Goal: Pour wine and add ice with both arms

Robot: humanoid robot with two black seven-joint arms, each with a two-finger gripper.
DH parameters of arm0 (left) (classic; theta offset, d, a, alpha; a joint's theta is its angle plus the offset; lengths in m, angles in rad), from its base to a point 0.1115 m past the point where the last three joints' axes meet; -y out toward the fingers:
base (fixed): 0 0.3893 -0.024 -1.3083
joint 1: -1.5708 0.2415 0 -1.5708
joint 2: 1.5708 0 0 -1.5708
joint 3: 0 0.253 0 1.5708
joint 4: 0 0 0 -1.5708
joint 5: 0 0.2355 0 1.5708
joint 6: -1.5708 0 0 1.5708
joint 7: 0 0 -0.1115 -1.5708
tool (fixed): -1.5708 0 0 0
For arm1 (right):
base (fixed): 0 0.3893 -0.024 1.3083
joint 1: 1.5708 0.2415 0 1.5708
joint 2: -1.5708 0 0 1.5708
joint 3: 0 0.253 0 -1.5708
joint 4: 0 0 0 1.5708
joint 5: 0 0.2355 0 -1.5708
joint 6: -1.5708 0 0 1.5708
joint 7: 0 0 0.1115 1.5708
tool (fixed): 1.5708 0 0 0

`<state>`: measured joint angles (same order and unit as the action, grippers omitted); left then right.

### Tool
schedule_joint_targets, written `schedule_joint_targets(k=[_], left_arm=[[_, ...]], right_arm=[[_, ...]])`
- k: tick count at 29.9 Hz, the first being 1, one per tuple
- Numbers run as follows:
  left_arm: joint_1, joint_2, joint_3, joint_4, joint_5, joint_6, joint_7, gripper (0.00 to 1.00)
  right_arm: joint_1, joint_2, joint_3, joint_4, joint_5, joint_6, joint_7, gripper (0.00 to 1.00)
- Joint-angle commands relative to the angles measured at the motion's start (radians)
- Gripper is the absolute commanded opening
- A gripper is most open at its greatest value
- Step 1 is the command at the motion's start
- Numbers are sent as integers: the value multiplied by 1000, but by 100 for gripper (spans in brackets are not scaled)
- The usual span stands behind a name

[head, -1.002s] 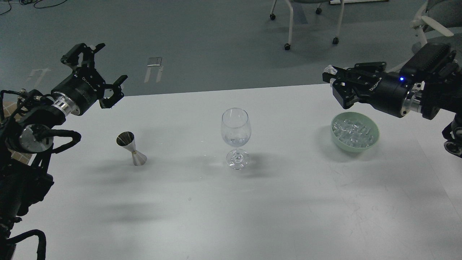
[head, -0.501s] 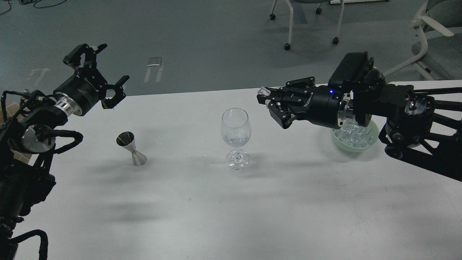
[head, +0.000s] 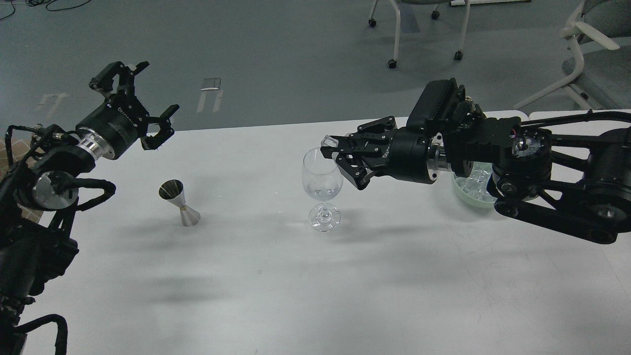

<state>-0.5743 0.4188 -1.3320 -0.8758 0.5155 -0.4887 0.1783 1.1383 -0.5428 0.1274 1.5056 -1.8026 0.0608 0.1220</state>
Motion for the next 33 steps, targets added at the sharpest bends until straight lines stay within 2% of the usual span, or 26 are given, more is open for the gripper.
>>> schedule_joint_targets(k=[1,6,15,21,26,33], left_arm=[[-1,0,-1,0,0,0,0,98],[1,-9,-1,0,0,0,0,98],[1,-9,-6,0,0,0,0,98],[1,-11,-4,0,0,0,0,98],[1,-11,-6,0,0,0,0,98],[-1,-6,-7,0,0,0,0,98]], right_arm=[[1,26,0,-30,0,1,-1,0],[0,67,-2,-54,0,1,-1,0],[8,70,-6,-67,3,1,1,0],[5,72,-6,-68,8,1,1,13],[5,72,-6,-68,11,1,-1,18],[8,72,-6,-68,14,-1,1,31]])
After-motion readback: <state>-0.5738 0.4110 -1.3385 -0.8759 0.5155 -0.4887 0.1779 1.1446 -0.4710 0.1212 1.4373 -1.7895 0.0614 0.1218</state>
